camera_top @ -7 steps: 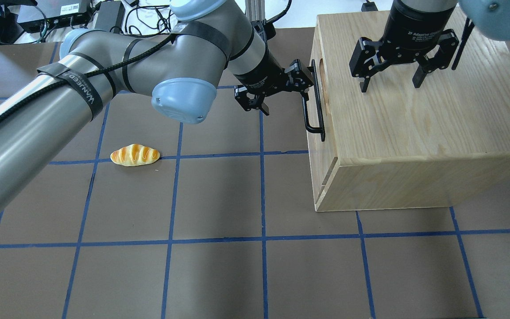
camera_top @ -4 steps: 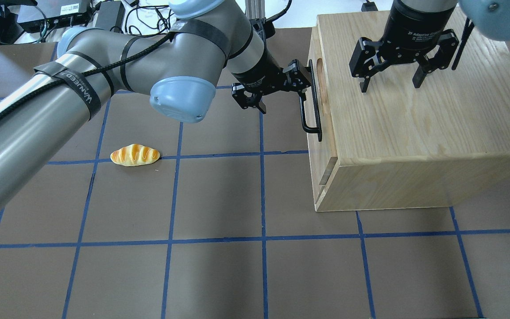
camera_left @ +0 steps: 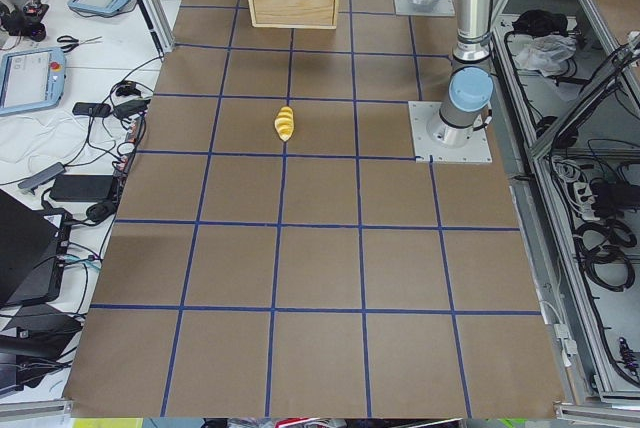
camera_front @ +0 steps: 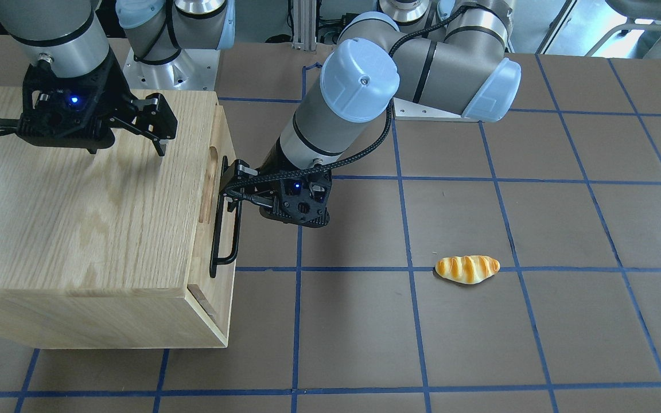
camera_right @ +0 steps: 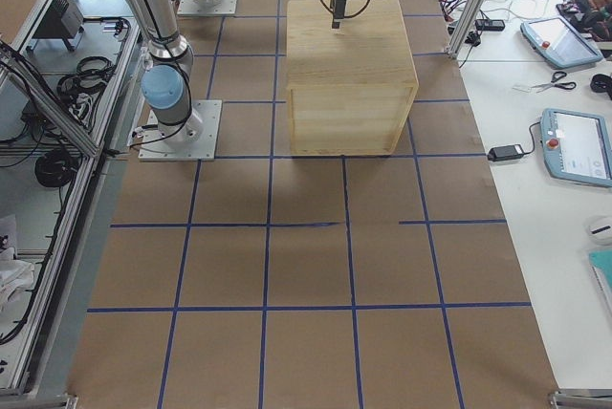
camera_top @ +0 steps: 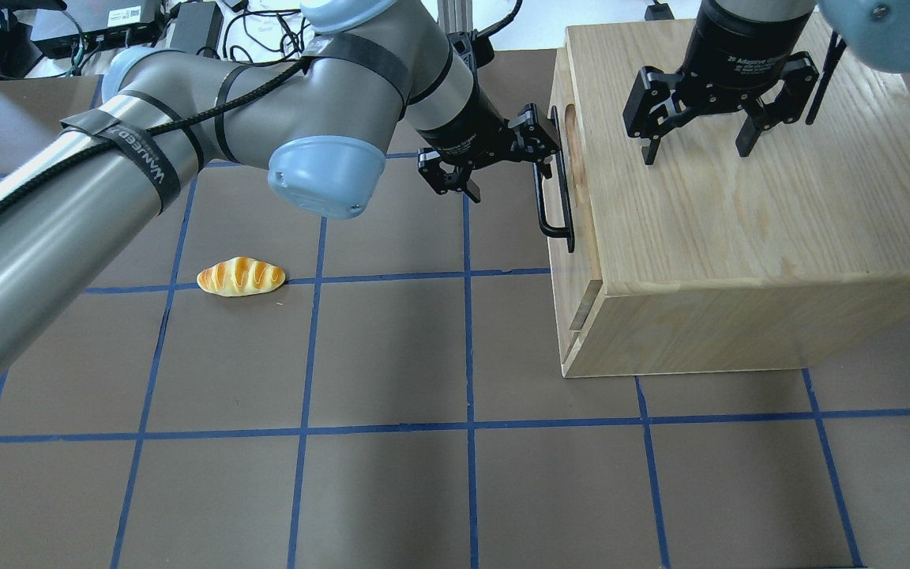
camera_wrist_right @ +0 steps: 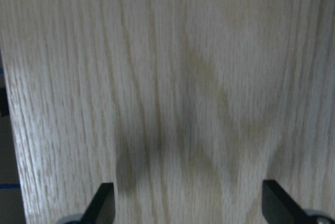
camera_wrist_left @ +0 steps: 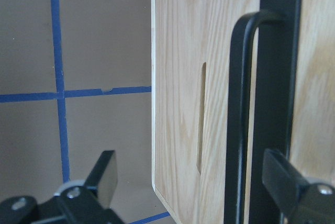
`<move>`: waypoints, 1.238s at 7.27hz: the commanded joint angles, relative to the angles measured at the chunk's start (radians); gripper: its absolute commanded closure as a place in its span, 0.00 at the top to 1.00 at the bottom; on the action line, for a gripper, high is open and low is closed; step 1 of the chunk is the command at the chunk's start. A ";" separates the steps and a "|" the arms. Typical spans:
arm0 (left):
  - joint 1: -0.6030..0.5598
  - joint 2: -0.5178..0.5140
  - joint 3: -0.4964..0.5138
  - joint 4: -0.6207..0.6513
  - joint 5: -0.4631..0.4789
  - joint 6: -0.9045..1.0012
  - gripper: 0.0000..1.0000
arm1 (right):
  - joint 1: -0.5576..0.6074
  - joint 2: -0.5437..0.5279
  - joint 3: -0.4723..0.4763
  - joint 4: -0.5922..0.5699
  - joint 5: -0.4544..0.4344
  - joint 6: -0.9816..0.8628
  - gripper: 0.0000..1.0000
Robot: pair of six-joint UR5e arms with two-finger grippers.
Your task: Open upper drawer
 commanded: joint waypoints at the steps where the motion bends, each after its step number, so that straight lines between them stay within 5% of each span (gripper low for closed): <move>1: 0.000 -0.013 -0.004 0.007 0.000 0.001 1.00 | 0.000 0.000 0.000 0.000 0.000 -0.001 1.00; 9: 0.064 0.014 -0.018 -0.037 0.054 0.127 1.00 | 0.000 0.000 0.000 0.000 0.000 0.001 1.00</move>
